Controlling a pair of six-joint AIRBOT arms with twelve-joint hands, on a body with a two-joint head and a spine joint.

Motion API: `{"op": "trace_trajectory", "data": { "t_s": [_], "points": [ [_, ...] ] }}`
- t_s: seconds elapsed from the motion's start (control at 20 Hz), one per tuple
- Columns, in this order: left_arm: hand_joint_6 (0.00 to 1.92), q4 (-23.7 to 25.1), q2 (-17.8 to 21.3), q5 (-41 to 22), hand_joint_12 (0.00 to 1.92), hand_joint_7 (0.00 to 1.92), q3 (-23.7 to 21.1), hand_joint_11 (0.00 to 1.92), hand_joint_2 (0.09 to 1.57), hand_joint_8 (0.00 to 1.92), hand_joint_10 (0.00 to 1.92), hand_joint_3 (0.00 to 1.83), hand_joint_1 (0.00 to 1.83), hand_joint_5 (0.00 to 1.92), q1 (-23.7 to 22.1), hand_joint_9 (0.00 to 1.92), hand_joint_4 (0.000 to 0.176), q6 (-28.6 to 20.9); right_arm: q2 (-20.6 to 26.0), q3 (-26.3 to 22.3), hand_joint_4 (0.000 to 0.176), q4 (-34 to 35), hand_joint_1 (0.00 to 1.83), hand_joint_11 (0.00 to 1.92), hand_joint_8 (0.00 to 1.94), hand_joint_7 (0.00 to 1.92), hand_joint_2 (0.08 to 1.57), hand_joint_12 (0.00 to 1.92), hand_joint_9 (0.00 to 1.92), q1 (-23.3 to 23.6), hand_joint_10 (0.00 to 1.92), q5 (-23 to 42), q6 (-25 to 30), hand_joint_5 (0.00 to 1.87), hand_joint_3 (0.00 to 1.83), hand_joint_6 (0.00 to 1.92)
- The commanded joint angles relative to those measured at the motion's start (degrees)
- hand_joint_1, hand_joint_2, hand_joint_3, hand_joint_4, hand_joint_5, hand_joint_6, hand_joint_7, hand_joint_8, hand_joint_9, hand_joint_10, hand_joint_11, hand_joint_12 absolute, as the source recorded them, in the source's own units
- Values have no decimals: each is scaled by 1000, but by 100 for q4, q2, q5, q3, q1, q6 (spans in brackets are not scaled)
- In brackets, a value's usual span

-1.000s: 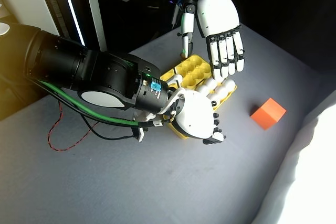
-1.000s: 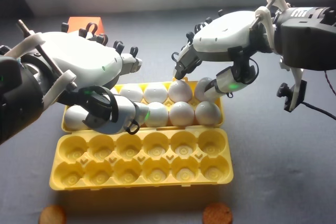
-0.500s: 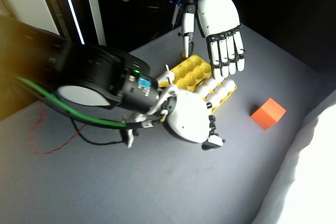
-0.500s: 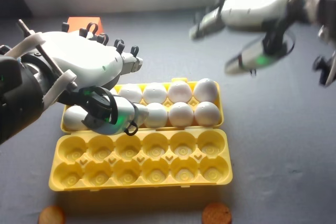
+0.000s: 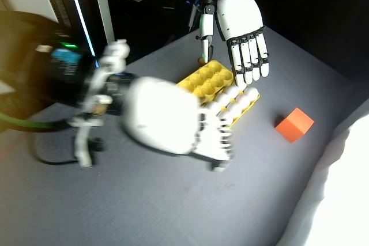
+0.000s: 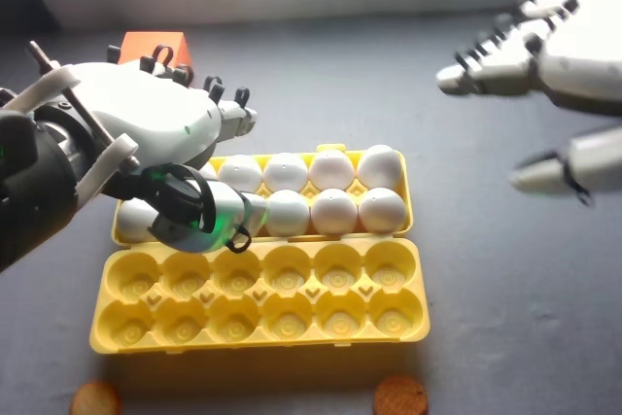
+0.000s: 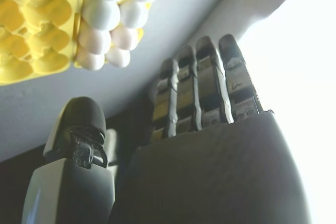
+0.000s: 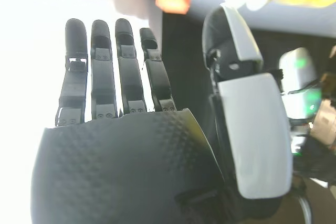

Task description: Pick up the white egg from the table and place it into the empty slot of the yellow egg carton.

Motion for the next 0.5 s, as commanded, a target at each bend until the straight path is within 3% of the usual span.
{"op": "trace_trajectory", "data": {
  "t_s": [0.0, 0.15, 0.3, 0.45],
  "points": [
    [6, 332, 70, -27, 242, 212, -24, 0, 1364, 0, 0, 0, 170, 197, -32, 179, 0, 0, 137, -59, 0, -52, 533, 0, 3, 205, 1238, 949, 190, -52, 53, 807, -30, 154, 0, 1],
    [3, 331, 74, 23, 188, 217, 36, 0, 1375, 6, 6, 3, 139, 199, -44, 178, 0, 0, 334, -241, 0, -200, 552, 0, 9, 247, 1228, 961, 222, -252, 45, 913, 48, 183, 2, 6],
    [0, 308, 74, 33, 164, 207, 36, 0, 1378, 1, 2, 3, 152, 180, -56, 170, 0, 0, 349, -304, 0, -200, 685, 0, 20, 296, 1194, 1115, 293, -427, 64, 900, 66, 246, 0, 24],
    [3, 293, 73, 33, 273, 238, 47, 0, 1354, 3, 4, 0, 227, 222, -61, 200, 0, 0, 343, -308, 0, -199, 702, 0, 16, 355, 1213, 1233, 349, -495, 73, 912, 68, 245, 5, 4]
  ]
}}
